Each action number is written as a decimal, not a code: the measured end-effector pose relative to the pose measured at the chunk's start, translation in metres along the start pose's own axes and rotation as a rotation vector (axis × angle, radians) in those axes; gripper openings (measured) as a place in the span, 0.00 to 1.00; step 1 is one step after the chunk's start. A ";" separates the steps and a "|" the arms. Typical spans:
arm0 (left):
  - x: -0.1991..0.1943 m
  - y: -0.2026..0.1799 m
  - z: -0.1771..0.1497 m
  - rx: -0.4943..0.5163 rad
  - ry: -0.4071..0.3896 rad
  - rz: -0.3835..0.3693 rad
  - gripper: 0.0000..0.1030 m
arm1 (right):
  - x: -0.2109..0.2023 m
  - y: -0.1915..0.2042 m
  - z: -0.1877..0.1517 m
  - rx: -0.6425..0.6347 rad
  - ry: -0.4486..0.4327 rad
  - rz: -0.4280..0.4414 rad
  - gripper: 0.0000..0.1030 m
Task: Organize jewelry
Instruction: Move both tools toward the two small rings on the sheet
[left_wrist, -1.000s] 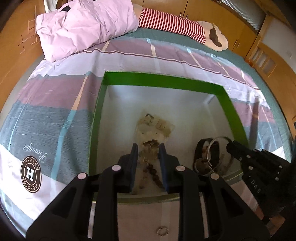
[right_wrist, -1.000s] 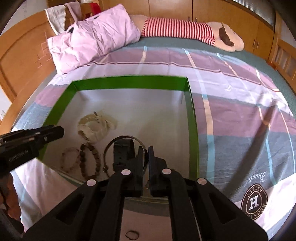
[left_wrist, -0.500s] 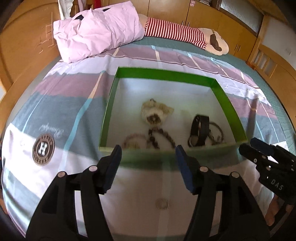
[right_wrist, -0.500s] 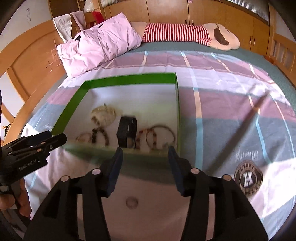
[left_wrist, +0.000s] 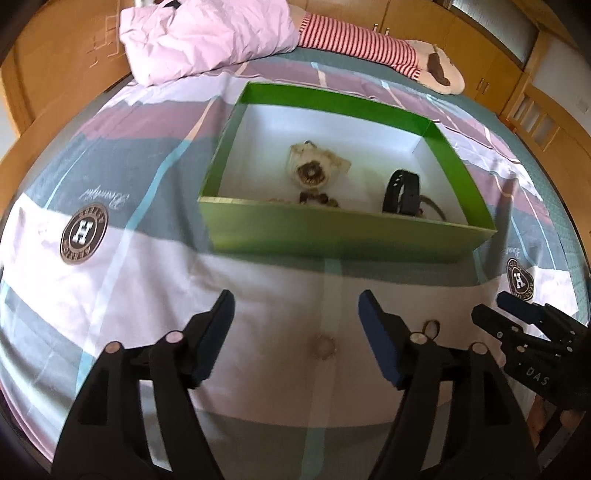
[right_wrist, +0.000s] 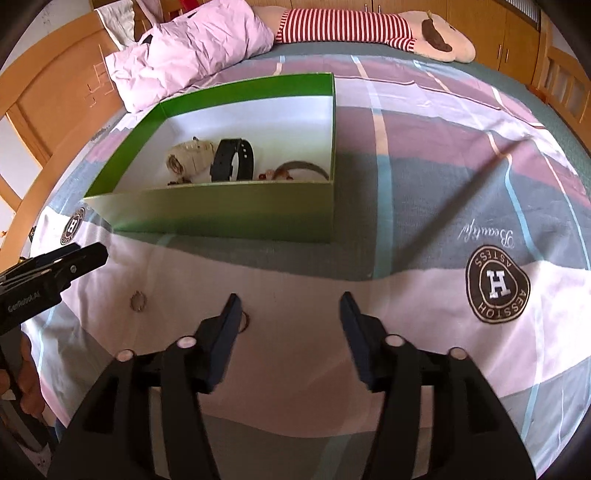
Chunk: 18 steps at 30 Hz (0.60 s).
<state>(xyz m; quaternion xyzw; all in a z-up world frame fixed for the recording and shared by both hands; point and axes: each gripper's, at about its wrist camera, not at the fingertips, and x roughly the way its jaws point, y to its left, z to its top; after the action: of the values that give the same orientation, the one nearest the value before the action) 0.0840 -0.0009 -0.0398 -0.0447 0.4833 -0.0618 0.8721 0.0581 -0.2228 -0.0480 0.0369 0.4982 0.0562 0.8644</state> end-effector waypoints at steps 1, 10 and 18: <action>0.001 0.005 -0.004 -0.017 0.003 0.001 0.74 | 0.000 0.001 -0.001 0.001 -0.001 0.001 0.63; 0.018 0.030 -0.016 -0.088 0.077 0.044 0.75 | 0.015 0.031 -0.012 -0.088 0.048 0.016 0.64; 0.030 -0.001 -0.027 0.016 0.094 0.063 0.76 | 0.022 0.045 -0.015 -0.132 0.059 -0.008 0.64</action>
<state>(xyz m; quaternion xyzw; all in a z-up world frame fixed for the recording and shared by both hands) 0.0767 -0.0074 -0.0795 -0.0193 0.5245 -0.0402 0.8503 0.0537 -0.1756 -0.0691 -0.0237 0.5190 0.0865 0.8500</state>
